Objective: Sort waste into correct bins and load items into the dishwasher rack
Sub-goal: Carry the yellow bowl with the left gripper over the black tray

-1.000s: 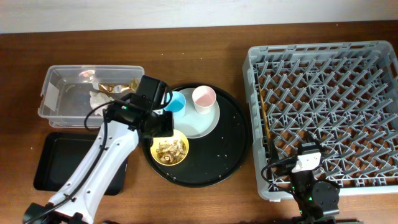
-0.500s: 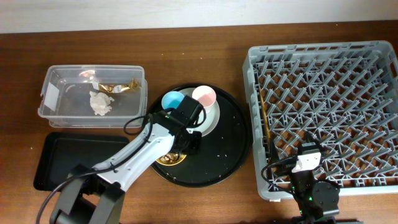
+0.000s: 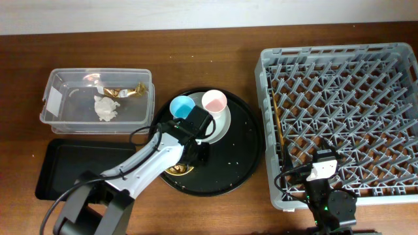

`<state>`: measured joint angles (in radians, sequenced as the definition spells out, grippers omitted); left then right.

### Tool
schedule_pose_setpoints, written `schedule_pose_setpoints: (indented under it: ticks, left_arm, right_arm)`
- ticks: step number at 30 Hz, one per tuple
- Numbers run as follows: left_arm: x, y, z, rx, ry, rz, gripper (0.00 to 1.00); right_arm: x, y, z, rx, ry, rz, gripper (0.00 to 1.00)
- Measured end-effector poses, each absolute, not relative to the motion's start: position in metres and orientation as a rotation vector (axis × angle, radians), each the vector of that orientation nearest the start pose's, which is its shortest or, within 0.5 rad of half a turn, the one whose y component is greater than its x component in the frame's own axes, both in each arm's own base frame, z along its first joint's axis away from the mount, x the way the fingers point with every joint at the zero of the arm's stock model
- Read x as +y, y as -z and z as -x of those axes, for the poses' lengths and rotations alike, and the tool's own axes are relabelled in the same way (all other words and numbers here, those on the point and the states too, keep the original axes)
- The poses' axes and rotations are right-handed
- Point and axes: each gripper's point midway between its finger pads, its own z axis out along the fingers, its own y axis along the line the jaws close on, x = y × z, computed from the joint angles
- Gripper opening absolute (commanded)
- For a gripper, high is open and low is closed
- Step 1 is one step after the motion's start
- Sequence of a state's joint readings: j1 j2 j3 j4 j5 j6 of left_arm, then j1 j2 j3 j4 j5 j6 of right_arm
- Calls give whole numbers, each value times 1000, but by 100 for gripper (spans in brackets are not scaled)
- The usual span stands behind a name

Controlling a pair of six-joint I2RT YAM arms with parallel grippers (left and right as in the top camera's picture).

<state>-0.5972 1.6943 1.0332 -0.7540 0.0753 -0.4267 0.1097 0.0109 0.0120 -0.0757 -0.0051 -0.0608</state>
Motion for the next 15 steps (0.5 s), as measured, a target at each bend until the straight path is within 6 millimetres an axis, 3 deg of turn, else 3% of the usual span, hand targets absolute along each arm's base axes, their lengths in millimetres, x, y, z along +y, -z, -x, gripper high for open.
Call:
schedule_pose_setpoints:
  ticks: [7,15]
  left_arm:
    - [-188,-34,-258,3014,190,-268,0]
    - [-176,-96,-236,2931,277,-265,0]
  right_arm:
    - [28,-158,-245,1640,-42,144,98]
    - [28,-158,-245,1640,-42,144,98]
